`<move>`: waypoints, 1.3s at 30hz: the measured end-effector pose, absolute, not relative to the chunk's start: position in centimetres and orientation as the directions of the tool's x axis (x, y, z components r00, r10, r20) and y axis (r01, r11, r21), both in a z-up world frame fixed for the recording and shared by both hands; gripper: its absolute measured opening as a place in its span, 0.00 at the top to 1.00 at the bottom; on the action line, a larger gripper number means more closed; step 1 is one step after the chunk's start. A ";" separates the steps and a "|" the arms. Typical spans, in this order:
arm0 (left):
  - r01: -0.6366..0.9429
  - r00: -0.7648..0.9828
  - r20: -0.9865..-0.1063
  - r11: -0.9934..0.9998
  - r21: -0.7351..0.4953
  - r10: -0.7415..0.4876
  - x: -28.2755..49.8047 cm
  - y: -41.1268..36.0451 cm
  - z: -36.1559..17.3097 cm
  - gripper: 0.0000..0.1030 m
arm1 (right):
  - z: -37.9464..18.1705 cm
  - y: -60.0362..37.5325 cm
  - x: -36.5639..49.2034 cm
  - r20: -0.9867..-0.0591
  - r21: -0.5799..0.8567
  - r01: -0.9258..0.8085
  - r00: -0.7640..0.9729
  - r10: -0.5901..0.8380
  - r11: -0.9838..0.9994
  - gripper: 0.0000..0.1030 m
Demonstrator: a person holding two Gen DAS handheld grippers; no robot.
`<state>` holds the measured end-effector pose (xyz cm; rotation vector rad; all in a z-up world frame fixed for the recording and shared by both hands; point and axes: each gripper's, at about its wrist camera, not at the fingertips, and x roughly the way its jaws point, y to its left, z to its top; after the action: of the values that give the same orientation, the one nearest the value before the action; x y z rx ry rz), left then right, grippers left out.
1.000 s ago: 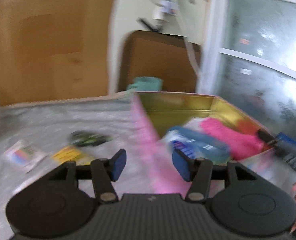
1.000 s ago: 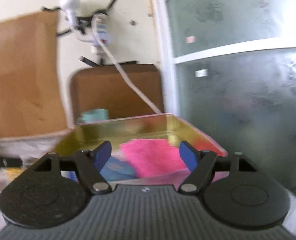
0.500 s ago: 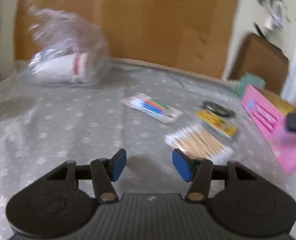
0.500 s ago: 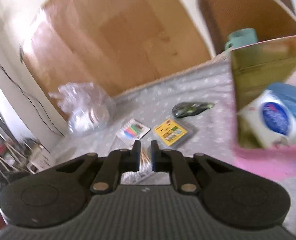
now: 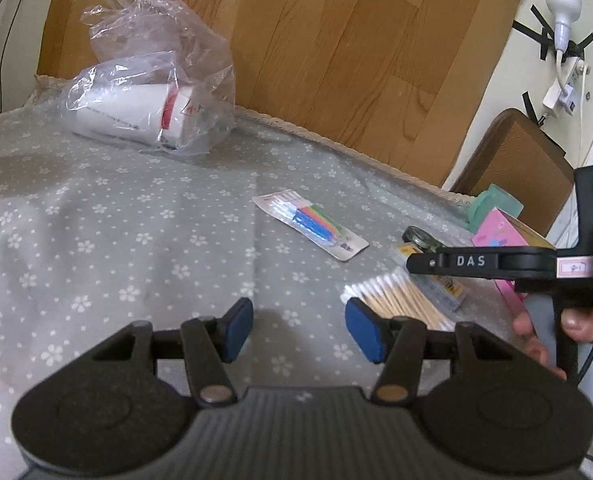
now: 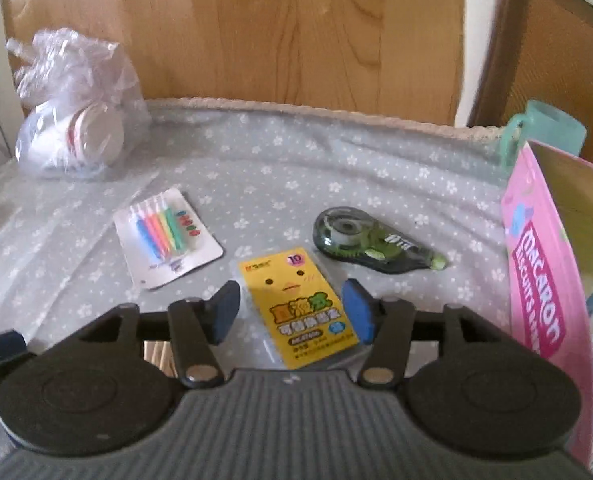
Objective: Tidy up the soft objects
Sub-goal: 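Grasp the yellow eraser refill card with the right gripper, then carry the yellow card into the pink tin and open the right gripper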
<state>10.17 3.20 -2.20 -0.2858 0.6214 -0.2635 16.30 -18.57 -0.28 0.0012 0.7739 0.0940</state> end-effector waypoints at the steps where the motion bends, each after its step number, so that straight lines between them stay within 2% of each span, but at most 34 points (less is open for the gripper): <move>1: 0.156 0.782 -0.531 0.927 -0.342 -0.327 10.2 3.2 -2.2 0.49 | -0.2 -18.6 16.0 -0.699 0.025 -0.093 0.710 0.084 0.995 0.51; 4: 0.159 0.782 -0.529 0.926 -0.342 -0.329 10.2 3.3 -2.2 0.48 | 0.1 -18.5 14.9 -0.702 0.005 -0.127 0.706 0.094 0.992 0.71; 7: 0.160 0.786 -0.528 0.930 -0.332 -0.323 9.9 3.0 -2.1 0.48 | 0.0 -18.0 13.6 -0.699 -0.071 -0.159 0.712 0.065 0.985 0.73; 8: 0.160 0.786 -0.529 0.932 -0.326 -0.320 9.9 2.9 -2.1 0.48 | 0.0 -17.8 13.4 -0.698 -0.100 -0.180 0.714 0.060 0.979 0.71; 9: 0.160 0.787 -0.531 0.935 -0.318 -0.315 9.8 2.8 -2.1 0.48 | -0.1 -17.7 13.6 -0.701 -0.110 -0.192 0.710 0.060 0.975 0.59; 11: 0.166 0.790 -0.528 0.937 -0.306 -0.312 9.6 2.6 -2.0 0.48 | -0.2 -17.8 14.4 -0.712 -0.112 -0.182 0.701 0.049 0.977 0.41; 14: 0.176 0.801 -0.512 0.939 -0.294 -0.310 9.2 2.5 -1.9 0.47 | -1.0 -18.9 16.0 -0.715 -0.102 -0.138 0.698 0.023 0.985 0.34; 16: 0.182 0.804 -0.507 0.940 -0.290 -0.312 9.1 2.5 -1.8 0.47 | -1.1 -20.4 16.5 -0.736 0.012 -0.089 0.673 0.069 0.996 0.36; 17: 0.182 0.804 -0.507 0.940 -0.289 -0.312 9.1 2.4 -1.8 0.47 | -1.1 -20.5 16.3 -0.737 0.018 -0.078 0.672 0.066 0.997 0.37; 23: 0.186 0.800 -0.506 0.935 -0.302 -0.322 9.1 2.6 -1.8 0.47 | -0.6 -18.6 9.3 -0.719 -0.062 -0.174 0.691 0.077 0.983 0.40; 27: 0.198 0.796 -0.507 0.934 -0.299 -0.331 9.0 2.5 -1.8 0.47 | -0.4 -18.8 1.2 -0.662 -0.114 -0.208 0.745 0.082 0.972 0.40; 30: 0.226 0.781 -0.517 0.930 -0.289 -0.351 8.8 2.1 -1.8 0.47 | -0.6 -19.6 -4.2 -0.645 -0.098 -0.230 0.755 0.114 0.968 0.41; 33: 0.300 0.749 -0.537 0.921 -0.247 -0.388 7.8 0.6 -1.6 0.50 | -0.7 -20.3 -8.6 -0.613 -0.055 -0.239 0.774 0.156 0.969 0.40; 36: 0.416 0.660 -0.556 0.862 -0.289 -0.505 5.8 -2.2 -1.3 0.50 | -1.4 -20.9 -11.2 -0.579 -0.020 -0.182 0.803 0.138 0.983 0.30; 39: 0.559 0.572 -0.581 0.794 -0.242 -0.579 3.4 -6.3 -0.9 0.50 | -1.8 -21.6 -11.8 -0.559 0.046 -0.158 0.814 0.157 0.986 0.29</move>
<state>3.44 -6.30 -0.89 -0.0324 0.6932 -0.6674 -11.81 -21.63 -1.84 -0.0023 0.5966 0.1680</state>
